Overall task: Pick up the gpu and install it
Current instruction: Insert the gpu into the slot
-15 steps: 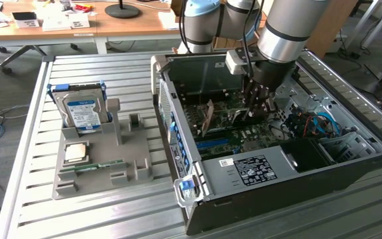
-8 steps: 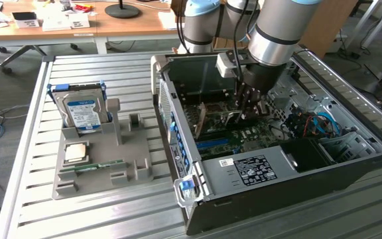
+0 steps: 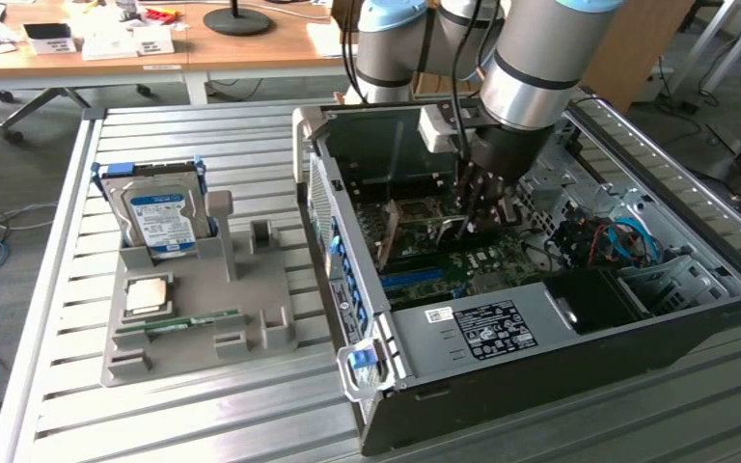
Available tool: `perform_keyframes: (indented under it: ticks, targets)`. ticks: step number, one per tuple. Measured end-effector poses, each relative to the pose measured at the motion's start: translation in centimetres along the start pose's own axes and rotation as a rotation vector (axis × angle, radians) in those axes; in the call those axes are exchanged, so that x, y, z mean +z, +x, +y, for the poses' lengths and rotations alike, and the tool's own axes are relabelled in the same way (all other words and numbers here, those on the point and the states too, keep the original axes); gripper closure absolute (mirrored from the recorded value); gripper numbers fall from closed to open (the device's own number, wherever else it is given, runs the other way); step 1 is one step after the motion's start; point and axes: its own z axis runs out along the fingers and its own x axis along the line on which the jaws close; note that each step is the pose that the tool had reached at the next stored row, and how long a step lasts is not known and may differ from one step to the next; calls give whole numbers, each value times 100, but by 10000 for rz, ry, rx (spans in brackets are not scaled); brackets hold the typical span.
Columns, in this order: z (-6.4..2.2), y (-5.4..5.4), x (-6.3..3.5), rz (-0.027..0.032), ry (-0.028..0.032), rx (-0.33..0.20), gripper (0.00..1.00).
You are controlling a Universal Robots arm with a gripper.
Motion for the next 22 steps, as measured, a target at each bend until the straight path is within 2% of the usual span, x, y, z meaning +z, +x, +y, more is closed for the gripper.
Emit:
perform_keyframes:
  ticks: [7,12,22]
  targets:
    - [40,4,14,-1,0,0,73]
    - [45,6,48,1,0,0,73]
    - [56,47,47,-2,1,3,73]
